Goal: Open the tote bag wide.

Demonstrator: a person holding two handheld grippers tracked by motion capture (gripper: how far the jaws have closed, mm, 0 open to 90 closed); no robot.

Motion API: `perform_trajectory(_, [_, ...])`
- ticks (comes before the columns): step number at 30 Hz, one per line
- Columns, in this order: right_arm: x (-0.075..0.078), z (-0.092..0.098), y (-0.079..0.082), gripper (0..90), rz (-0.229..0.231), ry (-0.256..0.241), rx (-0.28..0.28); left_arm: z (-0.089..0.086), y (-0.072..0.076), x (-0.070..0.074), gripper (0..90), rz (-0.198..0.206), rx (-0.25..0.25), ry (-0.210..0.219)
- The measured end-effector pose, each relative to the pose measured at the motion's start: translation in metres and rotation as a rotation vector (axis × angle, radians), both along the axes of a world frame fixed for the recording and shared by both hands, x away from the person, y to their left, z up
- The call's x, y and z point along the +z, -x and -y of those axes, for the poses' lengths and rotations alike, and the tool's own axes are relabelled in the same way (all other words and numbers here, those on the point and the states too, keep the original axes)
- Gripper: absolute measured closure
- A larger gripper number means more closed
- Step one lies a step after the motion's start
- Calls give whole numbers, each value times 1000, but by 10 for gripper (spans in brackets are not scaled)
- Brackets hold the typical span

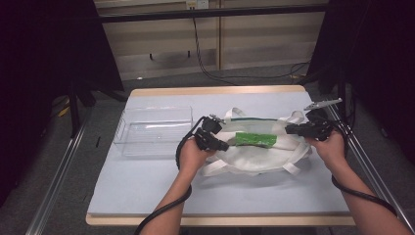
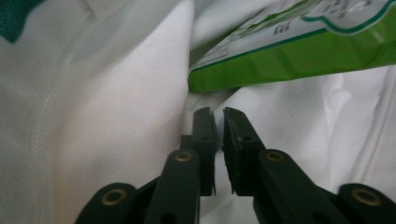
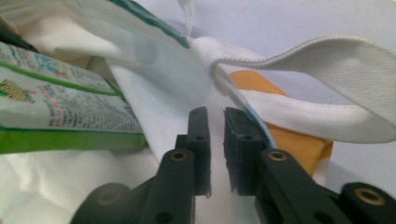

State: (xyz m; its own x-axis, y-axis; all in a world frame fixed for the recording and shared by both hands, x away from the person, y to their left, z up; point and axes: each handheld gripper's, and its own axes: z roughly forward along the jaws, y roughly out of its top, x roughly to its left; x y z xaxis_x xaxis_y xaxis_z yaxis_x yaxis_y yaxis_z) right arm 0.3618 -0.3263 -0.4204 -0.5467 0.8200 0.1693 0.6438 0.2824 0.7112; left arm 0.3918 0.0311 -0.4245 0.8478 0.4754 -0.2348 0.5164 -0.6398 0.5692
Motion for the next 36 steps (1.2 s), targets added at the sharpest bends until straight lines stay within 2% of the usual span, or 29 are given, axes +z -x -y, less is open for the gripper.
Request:
perform_trajectory(5, [6, -5, 13, 694, 30, 30, 20, 0, 2, 7, 705, 4, -26, 8])
perform_trajectory(9, [9, -4, 24, 650, 36, 4, 32, 1, 4, 11, 659, 5, -43, -1])
perform_trajectory(10, [10, -4, 27, 647, 31, -8, 41, 2, 4, 12, 635, 16, -43, -11])
perform_trajectory(12, [11, -4, 31, 623, 38, -4, 46, 2, 5, 14, 607, 23, -63, -16])
perform_trajectory(14, [12, -4, 36, 607, 43, -1, 50, 2, 7, 16, 569, 28, -62, -19])
perform_trajectory(20, [13, -6, 47, 562, 57, -28, 77, 5, 10, 24, 465, 63, -110, -39])
perform_trajectory(24, [12, -11, 53, 525, 66, -29, 96, 10, 12, 29, 426, 76, -143, -52])
perform_trajectory(28, [9, -16, 57, 499, 78, -11, 106, 15, 13, 32, 405, 77, -147, -54])
perform_trajectory(32, [4, -18, 58, 448, 64, -16, 123, 19, 11, 34, 393, 79, -151, -59])
perform_trajectory(34, [4, -18, 58, 427, 63, 4, 132, 21, 11, 36, 388, 92, -160, -59])
perform_trajectory(36, [5, -18, 59, 424, 66, -1, 132, 24, 12, 38, 383, 92, -164, -63])
